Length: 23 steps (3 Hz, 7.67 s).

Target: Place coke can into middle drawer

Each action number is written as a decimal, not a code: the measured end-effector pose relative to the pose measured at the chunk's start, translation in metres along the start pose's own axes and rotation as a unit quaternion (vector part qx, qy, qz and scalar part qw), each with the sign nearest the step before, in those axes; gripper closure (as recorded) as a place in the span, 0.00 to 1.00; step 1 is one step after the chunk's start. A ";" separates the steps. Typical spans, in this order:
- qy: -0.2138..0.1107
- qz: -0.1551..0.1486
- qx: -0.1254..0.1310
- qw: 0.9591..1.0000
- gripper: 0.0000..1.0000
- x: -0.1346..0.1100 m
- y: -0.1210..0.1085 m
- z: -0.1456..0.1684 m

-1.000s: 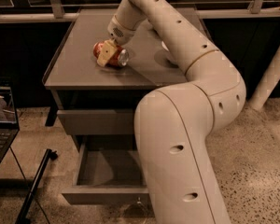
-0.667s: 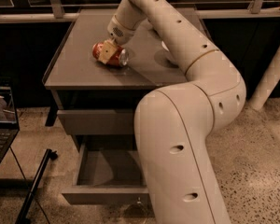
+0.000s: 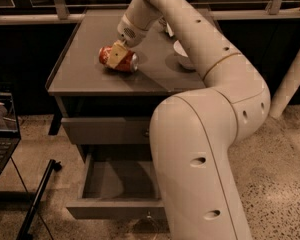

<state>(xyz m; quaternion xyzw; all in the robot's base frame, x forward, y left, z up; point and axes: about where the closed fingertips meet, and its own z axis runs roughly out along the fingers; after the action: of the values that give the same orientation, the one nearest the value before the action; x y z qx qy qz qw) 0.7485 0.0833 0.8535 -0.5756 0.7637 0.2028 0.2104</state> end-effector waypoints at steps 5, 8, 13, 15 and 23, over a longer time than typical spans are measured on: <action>-0.157 0.048 -0.026 0.986 1.00 0.083 0.134 -0.092; -0.182 0.130 0.050 0.973 1.00 0.123 0.160 -0.090; -0.203 0.350 0.029 0.914 1.00 0.287 0.178 0.047; -0.171 0.418 -0.009 0.892 1.00 0.347 0.152 0.136; -0.010 0.513 0.038 0.857 0.18 0.437 0.112 0.242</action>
Offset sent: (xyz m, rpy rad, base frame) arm -0.1613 -0.0870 0.0459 0.2379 0.0139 -0.0045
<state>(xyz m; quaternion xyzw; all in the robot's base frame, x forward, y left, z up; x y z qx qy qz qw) 0.5528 -0.1016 0.4174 -0.0914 0.9559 0.2583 0.1055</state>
